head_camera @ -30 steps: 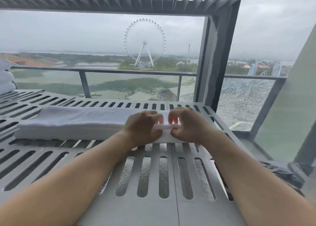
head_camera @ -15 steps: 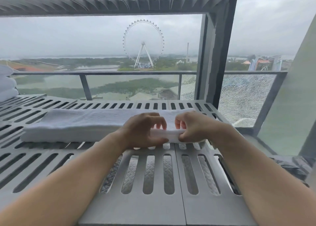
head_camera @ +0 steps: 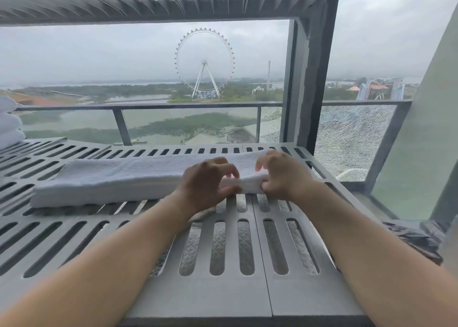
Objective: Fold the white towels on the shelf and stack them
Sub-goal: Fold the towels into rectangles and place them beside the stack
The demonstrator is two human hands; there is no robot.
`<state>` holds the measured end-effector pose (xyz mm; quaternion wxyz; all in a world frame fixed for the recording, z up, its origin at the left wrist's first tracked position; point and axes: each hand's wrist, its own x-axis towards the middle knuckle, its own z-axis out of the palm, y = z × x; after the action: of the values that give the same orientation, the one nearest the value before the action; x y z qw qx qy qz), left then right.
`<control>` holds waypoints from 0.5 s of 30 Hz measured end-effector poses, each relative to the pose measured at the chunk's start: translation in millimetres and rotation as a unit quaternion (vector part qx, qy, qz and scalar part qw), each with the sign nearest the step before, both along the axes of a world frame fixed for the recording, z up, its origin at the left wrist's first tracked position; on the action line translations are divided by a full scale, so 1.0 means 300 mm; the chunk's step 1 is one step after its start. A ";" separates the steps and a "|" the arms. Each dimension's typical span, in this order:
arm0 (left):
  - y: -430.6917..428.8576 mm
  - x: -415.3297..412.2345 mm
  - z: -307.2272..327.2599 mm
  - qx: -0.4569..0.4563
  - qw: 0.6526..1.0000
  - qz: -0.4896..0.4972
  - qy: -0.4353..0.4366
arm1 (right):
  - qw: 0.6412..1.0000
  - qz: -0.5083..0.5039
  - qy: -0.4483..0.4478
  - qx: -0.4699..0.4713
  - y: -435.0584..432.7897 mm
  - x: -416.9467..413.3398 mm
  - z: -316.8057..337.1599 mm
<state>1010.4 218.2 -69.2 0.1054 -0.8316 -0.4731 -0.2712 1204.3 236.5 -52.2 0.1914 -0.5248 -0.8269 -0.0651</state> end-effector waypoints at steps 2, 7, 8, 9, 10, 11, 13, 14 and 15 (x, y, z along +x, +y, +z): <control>-0.004 -0.010 0.001 -0.001 1.000 -0.004 -0.004 | 0.999 -0.004 0.028 -0.030 -0.002 0.020 0.011; 0.001 -0.001 0.001 -0.003 1.000 0.000 -0.003 | 1.000 -0.016 0.007 -0.005 -0.003 0.029 0.020; 0.000 0.002 0.001 -0.004 1.000 -0.001 -0.005 | 1.000 -0.008 0.006 -0.003 -0.004 0.024 0.019; -0.001 0.002 0.002 -0.008 1.000 -0.004 -0.009 | 1.000 0.008 0.010 -0.001 -0.008 0.017 0.018; -0.003 0.000 0.004 -0.014 1.000 -0.007 -0.014 | 0.999 0.032 0.013 0.002 -0.014 0.006 0.016; -0.005 -0.008 0.011 -0.022 1.000 -0.009 -0.015 | 0.998 0.061 0.012 0.006 -0.023 -0.010 0.012; -0.009 -0.040 0.033 -0.036 0.999 -0.004 0.002 | 0.994 0.110 0.004 0.028 -0.040 -0.057 0.004; -0.013 -0.067 0.042 -0.037 0.999 0.001 0.010 | 0.991 0.123 -0.002 0.043 -0.046 -0.084 0.001; -0.020 -0.101 0.048 -0.037 0.999 0.008 0.017 | 0.990 0.132 -0.009 0.053 -0.050 -0.111 -0.001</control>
<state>980.1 212.3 -54.8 0.0850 -0.8354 -0.4878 -0.2387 1171.0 221.6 -52.6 0.2187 -0.3998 -0.8858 -0.0878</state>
